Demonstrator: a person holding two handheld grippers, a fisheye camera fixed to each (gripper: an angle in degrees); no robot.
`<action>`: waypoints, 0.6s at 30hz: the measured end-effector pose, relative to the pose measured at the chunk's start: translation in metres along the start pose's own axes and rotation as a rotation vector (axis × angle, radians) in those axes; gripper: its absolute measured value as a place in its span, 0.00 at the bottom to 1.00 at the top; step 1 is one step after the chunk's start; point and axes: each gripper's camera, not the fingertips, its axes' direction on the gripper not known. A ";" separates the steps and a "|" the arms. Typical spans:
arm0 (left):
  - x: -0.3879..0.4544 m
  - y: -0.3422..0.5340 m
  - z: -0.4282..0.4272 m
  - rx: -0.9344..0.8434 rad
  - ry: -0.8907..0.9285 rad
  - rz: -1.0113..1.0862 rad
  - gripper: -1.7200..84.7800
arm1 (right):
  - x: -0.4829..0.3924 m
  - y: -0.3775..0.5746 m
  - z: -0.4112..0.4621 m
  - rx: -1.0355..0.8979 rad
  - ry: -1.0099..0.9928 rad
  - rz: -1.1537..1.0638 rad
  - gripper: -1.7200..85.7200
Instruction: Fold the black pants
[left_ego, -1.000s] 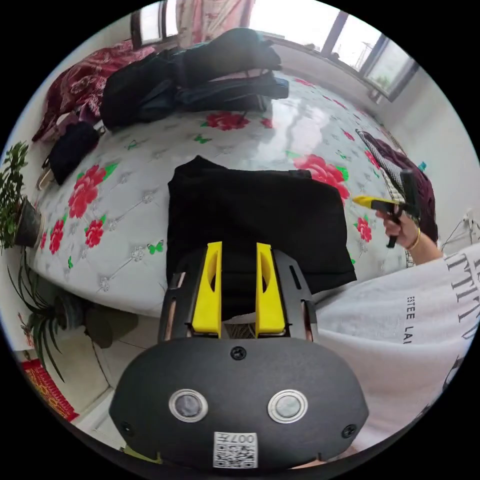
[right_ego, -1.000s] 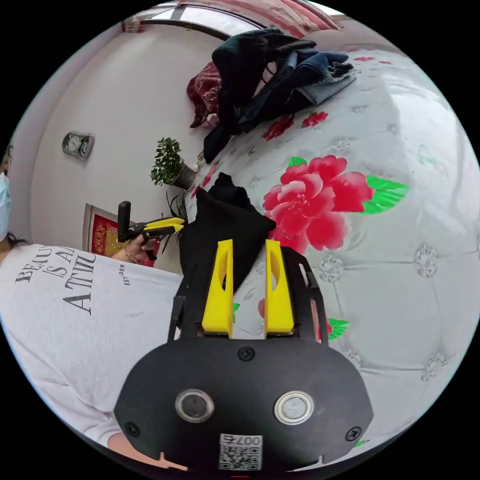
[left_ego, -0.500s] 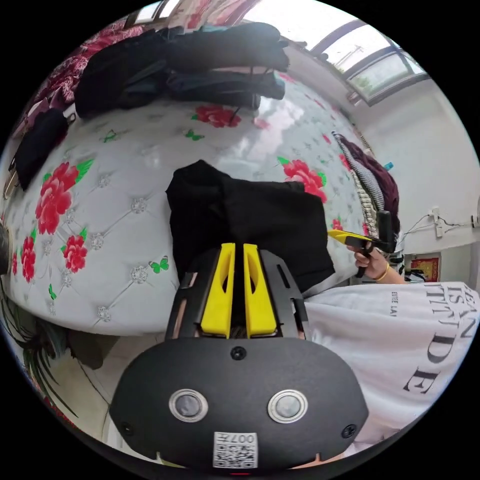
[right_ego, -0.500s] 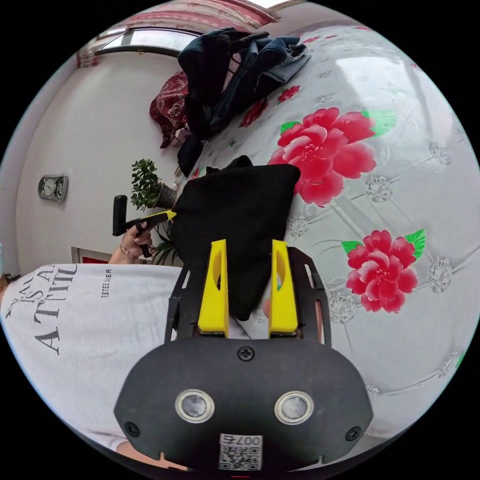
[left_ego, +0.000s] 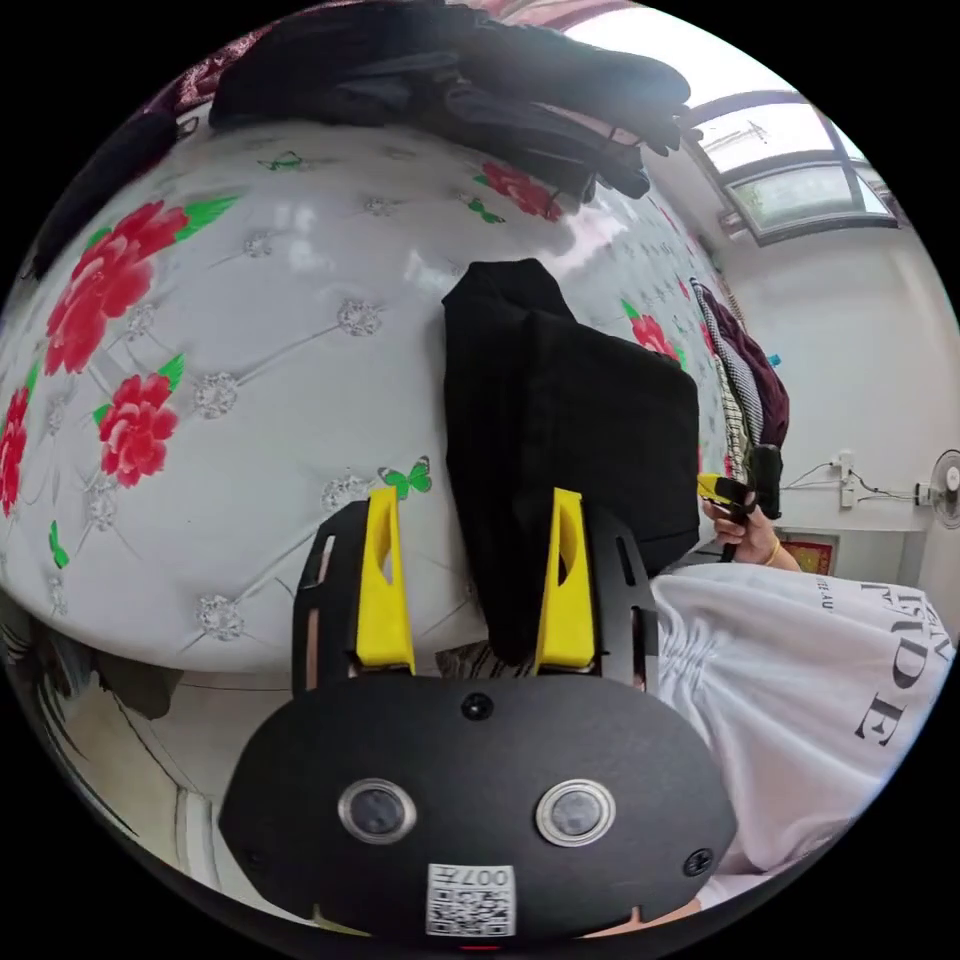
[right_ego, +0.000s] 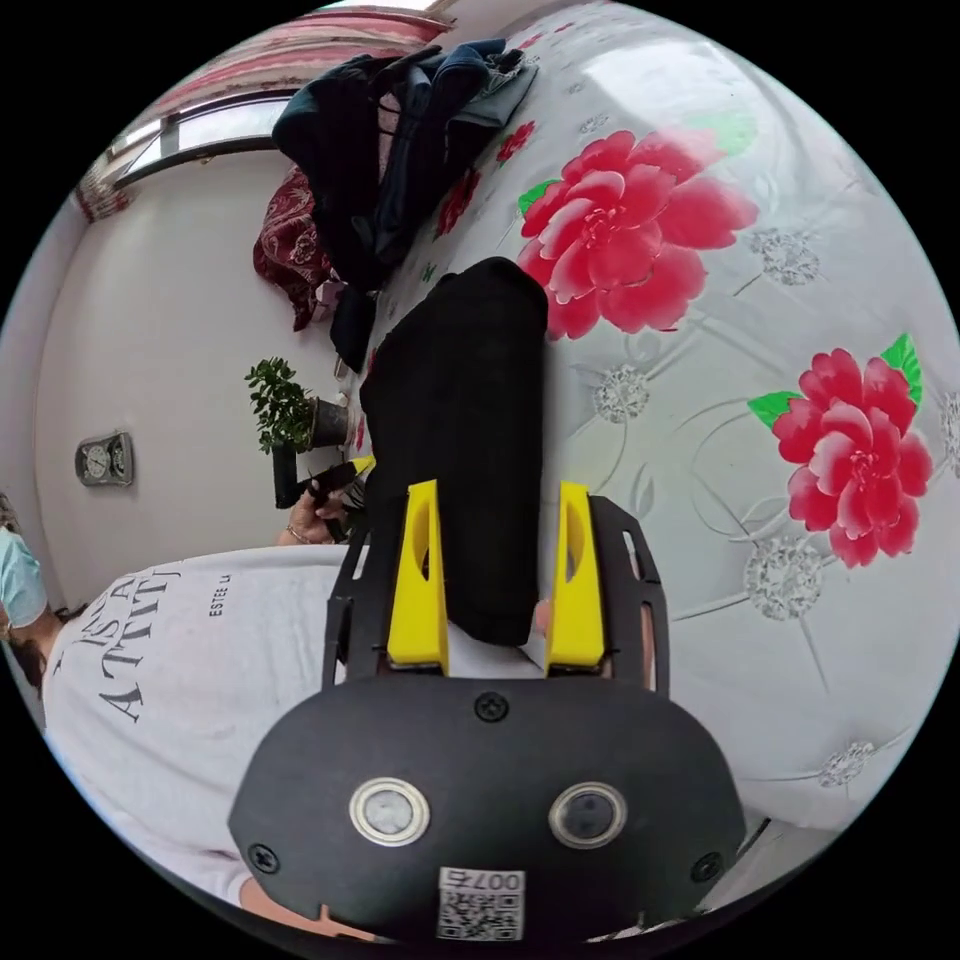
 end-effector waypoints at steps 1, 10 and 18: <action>-0.009 -0.002 0.003 -0.002 0.026 -0.010 0.20 | 0.005 -0.002 0.002 -0.004 -0.050 0.023 0.13; -0.014 -0.038 -0.003 -0.021 0.320 0.085 0.09 | -0.030 -0.017 -0.004 -0.052 -0.054 0.028 0.03; 0.054 -0.127 -0.151 0.205 0.315 0.414 0.09 | -0.212 -0.107 -0.087 0.034 -0.018 -0.376 0.02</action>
